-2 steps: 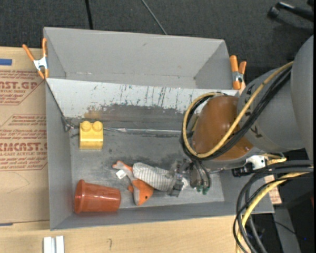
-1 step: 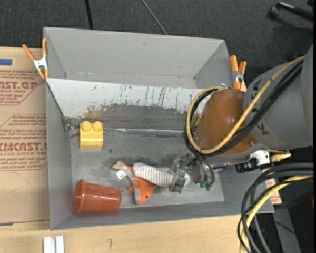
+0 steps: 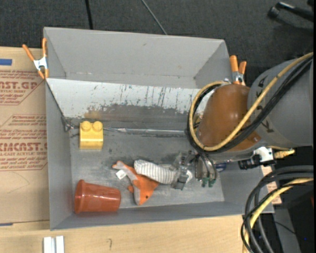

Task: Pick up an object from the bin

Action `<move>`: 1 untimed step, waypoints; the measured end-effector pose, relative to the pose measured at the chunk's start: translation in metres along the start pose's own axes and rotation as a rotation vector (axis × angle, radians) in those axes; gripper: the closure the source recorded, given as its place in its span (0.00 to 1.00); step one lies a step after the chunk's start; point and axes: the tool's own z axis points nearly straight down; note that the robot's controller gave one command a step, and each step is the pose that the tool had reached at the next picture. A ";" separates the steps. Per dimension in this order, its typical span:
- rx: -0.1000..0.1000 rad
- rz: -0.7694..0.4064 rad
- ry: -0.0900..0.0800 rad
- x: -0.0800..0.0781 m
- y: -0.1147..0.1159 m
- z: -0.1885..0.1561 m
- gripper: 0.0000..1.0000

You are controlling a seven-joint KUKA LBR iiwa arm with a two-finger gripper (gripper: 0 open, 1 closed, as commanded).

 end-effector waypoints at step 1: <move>-0.001 0.000 -0.002 0.000 0.000 -0.011 1.00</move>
Offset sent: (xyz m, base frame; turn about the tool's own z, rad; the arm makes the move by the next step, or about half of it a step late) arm 0.0001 -0.0001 0.0235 0.0000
